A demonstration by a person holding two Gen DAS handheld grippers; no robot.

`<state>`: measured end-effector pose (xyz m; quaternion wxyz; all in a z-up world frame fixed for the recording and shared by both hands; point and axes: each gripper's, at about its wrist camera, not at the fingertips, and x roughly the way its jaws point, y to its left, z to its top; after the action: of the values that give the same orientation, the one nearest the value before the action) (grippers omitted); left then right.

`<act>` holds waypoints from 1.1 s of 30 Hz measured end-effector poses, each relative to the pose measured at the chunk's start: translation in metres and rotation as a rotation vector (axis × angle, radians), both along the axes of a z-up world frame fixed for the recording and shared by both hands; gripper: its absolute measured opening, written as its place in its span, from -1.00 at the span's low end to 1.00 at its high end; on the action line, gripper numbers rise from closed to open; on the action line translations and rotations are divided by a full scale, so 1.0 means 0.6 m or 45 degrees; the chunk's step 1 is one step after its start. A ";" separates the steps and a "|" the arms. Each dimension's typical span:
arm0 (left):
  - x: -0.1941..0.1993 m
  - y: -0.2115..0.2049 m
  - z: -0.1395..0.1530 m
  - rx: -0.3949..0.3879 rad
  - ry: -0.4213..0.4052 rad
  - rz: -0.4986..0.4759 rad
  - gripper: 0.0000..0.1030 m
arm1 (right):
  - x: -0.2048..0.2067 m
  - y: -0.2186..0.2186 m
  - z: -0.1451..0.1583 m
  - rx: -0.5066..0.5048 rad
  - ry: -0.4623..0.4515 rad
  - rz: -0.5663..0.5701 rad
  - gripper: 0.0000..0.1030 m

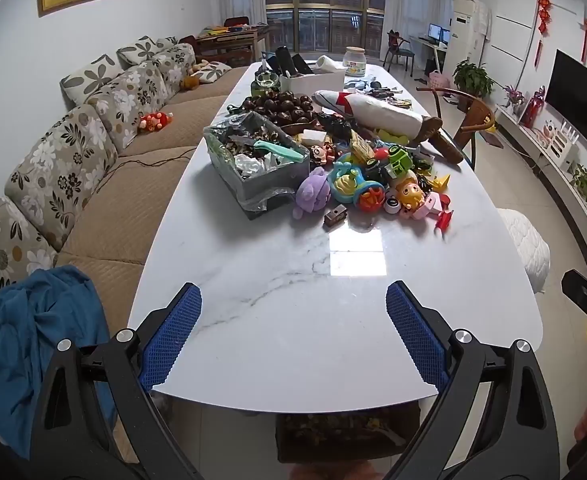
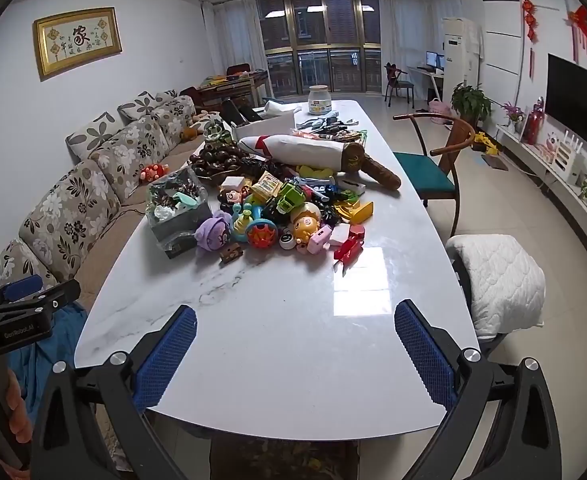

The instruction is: Collect trash

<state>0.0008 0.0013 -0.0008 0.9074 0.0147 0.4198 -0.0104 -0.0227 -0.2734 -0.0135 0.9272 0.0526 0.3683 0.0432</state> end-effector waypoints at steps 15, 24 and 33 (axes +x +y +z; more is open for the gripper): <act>0.000 -0.002 0.000 -0.001 0.002 0.000 0.77 | -0.002 -0.001 0.000 0.004 0.002 -0.001 0.90; -0.001 -0.004 0.002 0.000 -0.001 0.000 0.77 | -0.003 -0.002 -0.001 0.002 0.002 -0.003 0.90; -0.020 -0.017 -0.016 0.004 0.000 -0.004 0.77 | -0.006 -0.003 -0.003 0.004 0.004 -0.003 0.90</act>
<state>-0.0111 -0.0089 -0.0103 0.9074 0.0168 0.4198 -0.0110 -0.0260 -0.2753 -0.0151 0.9266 0.0547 0.3695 0.0428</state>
